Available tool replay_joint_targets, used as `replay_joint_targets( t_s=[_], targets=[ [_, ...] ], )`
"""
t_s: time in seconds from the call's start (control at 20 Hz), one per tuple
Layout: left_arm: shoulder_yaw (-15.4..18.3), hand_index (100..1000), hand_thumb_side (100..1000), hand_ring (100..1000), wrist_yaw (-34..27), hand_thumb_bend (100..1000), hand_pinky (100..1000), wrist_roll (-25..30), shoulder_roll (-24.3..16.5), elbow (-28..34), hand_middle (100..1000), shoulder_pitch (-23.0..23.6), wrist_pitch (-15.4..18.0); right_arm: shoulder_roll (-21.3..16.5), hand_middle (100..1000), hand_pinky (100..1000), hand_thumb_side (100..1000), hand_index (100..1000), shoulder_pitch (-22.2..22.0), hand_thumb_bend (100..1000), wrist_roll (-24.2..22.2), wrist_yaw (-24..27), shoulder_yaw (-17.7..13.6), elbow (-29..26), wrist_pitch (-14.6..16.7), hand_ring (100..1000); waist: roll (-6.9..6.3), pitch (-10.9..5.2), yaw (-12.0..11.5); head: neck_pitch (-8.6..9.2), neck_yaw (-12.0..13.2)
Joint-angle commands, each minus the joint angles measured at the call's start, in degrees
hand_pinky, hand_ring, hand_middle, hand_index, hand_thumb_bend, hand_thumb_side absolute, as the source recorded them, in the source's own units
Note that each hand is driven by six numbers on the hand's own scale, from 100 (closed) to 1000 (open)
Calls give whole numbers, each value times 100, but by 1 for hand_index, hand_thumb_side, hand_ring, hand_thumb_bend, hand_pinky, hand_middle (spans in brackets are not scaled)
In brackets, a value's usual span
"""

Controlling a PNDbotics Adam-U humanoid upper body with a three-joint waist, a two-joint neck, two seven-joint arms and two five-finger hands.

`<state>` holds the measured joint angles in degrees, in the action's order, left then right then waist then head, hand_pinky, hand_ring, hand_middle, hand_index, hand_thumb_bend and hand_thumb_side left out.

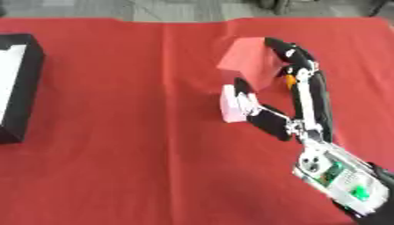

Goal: Pick up the objects with one hand, pass them to the other hand, and then place them into the box on the other side of the table.

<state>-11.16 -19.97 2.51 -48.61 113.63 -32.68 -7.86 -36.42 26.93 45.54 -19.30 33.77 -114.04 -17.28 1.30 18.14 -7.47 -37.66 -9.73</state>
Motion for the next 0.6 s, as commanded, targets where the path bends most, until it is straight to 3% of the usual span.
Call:
replay_joint_targets(
  t_s=[0.05, 0.6],
  targets=[
    [-119, 820, 596, 853, 122, 100, 687, 330, -433, 97, 781, -240, -249, -44, 397, 557, 100, 577, 144, 100, -88, -265, 99, -56, -84, 680, -28, -182, -15, 2, 3],
    [-902, 855, 637, 872, 1023, 100, 728, 1526, -835, 97, 809, -1000, -1230, -69, 398, 565, 100, 575, 478, 100, -567, -485, 410, -56, -82, 674, -62, -250, -46, 6, 104]
  ],
)
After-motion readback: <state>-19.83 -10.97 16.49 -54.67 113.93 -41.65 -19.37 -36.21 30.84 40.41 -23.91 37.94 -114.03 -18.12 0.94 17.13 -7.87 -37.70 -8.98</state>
